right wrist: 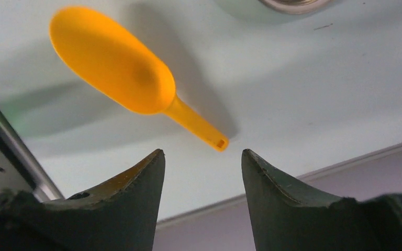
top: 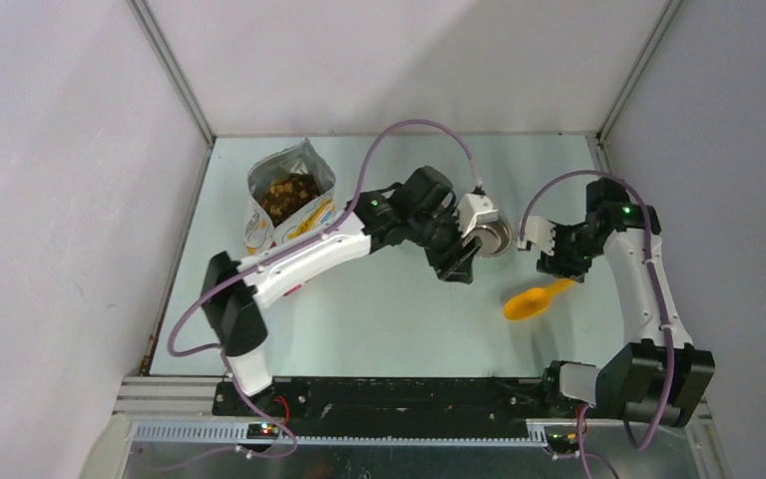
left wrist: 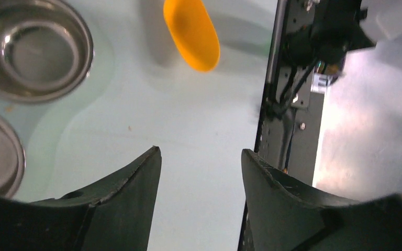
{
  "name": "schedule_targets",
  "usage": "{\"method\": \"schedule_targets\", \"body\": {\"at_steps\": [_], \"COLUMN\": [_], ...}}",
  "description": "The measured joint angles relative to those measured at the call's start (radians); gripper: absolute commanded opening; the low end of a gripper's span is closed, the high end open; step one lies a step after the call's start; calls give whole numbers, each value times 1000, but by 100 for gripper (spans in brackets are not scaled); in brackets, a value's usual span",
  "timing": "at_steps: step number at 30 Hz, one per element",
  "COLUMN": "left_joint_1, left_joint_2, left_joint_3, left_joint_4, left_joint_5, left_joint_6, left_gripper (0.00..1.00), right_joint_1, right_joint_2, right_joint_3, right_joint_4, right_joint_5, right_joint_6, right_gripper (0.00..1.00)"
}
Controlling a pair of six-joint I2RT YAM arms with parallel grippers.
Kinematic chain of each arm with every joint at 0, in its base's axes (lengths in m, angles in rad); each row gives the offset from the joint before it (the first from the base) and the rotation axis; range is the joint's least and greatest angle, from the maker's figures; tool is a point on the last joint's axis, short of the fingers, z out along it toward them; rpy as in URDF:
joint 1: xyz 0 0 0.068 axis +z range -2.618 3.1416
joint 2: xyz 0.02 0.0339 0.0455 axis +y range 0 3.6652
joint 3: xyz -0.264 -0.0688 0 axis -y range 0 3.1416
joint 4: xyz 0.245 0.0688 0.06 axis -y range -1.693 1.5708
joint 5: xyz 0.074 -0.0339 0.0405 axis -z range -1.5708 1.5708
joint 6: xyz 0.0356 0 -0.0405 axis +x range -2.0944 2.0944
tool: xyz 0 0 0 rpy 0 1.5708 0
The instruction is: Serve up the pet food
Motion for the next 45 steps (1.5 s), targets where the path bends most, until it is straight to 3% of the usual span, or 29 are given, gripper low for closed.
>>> {"method": "schedule_targets", "body": {"at_steps": [4,10,15,27,39,45], "left_joint_1": [10,31,57,111,135,135], "left_joint_2": [-102,-130,-156,-211,-211,-211], "left_joint_3": [-87,-112,-172,-171,-171,-171], "left_joint_4": [-65,-142,-197,-253,-261,-260], "left_joint_5": [-24,-45,-60,-16,16,25], "left_joint_6": [58,107,130,152,152,152], "left_gripper": [73,75,74,74,73,73], "right_joint_1": [43,102,167,296,296,295], "right_joint_2": [72,203,268,256,301,311], "right_joint_3": [-9,-32,-51,-176,-210,-221], "right_joint_4": [19,66,109,121,133,147], "right_joint_5": [112,247,319,366,429,436], "right_joint_6": [-180,-290,-282,-248,-199,-182], "right_gripper": [61,64,62,53,58,46]}}
